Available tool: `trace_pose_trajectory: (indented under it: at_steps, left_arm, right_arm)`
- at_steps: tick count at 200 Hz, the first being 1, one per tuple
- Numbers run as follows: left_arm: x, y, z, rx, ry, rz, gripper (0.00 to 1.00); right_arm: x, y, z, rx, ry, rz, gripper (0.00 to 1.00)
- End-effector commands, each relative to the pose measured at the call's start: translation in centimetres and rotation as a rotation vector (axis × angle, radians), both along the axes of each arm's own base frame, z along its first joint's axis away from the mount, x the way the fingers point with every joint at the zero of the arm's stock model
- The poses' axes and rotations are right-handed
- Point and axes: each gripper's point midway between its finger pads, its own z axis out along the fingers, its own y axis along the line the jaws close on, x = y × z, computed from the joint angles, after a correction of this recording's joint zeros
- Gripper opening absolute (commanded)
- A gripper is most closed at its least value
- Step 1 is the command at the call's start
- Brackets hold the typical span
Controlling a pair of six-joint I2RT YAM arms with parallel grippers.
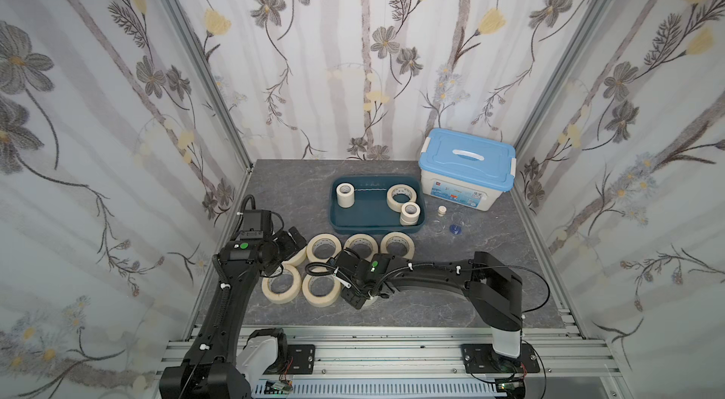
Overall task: Take out the art tape in the storage box
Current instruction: Place the art tape at the center of the board.
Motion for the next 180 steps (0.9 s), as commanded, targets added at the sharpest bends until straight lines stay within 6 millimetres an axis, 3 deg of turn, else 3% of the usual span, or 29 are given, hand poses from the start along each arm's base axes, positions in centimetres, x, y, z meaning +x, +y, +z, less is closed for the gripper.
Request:
trace_pose_trajectory:
  at_steps: [1, 31, 58, 125, 131, 180]
  left_arm:
    - [0.3, 0.1, 0.4, 0.008, -0.014, -0.005, 1.0]
    - [0.6, 0.1, 0.8, 0.006, -0.026, -0.006, 1.0]
    - [0.8, -0.2, 1.2, -0.005, -0.043, -0.016, 1.0]
    - [0.7, -1.1, 1.0, -0.038, -0.038, -0.063, 1.0]
    - [0.6, -1.1, 1.1, -0.039, -0.04, -0.068, 1.0]
    - [0.2, -1.7, 1.0, -0.057, -0.036, -0.105, 1.0]
  right_arm:
    - [0.3, 0.3, 1.4, 0.048, 0.002, -0.004, 0.4]
    - [1.2, -0.2, 3.8, 0.11, 0.007, -0.04, 0.43]
    - [3.3, -1.1, 6.0, 0.165, 0.0, -0.093, 0.46]
    - [10.9, -3.2, 7.7, 0.195, -0.048, -0.233, 0.51]
    - [12.7, -4.2, 7.9, 0.192, -0.06, -0.27, 0.51]
    - [18.7, -6.5, 8.4, 0.157, -0.126, -0.354, 0.52]
